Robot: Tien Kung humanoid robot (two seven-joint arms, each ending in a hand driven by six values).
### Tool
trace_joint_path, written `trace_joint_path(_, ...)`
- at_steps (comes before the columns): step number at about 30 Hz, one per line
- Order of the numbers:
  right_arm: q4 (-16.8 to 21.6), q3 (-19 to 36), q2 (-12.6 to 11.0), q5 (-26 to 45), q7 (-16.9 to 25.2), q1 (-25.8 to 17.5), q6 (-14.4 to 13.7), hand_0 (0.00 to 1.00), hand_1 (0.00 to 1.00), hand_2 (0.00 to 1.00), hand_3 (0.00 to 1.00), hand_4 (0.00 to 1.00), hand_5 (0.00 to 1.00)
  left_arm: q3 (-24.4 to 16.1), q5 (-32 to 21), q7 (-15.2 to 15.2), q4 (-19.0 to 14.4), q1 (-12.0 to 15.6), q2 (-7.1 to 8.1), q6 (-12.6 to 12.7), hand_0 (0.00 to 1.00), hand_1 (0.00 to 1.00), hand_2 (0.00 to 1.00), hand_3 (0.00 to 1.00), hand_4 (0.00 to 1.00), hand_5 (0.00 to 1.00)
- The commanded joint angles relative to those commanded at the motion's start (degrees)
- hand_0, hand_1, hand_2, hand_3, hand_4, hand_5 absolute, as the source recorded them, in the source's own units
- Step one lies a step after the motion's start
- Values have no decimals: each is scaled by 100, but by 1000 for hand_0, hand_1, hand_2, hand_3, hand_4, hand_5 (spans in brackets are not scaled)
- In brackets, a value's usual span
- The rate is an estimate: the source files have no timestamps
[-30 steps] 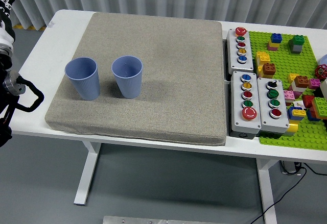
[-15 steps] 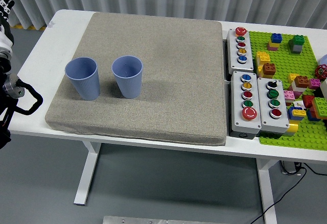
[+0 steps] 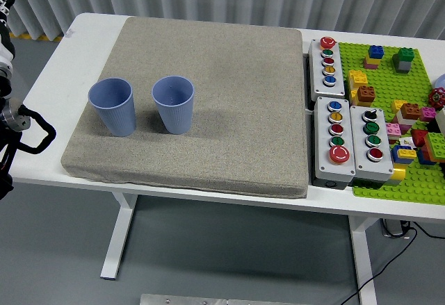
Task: Pick cup pour cup place
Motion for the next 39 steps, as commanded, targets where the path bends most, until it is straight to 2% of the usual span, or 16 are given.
trace_joint_path(25, 0, 0, -21, 18, 12, 55, 0, 696, 695, 628, 615, 174, 309, -153, 68, 17, -33, -80, 29, 26, 852, 818, 898, 968, 811, 998)
trace_joint_path(39, 0, 58, 1, -125, -10, -65, 25, 696, 695, 628, 615, 175, 306, -146, 103, 18, -73, 65, -3, 42, 851, 817, 898, 968, 806, 998)
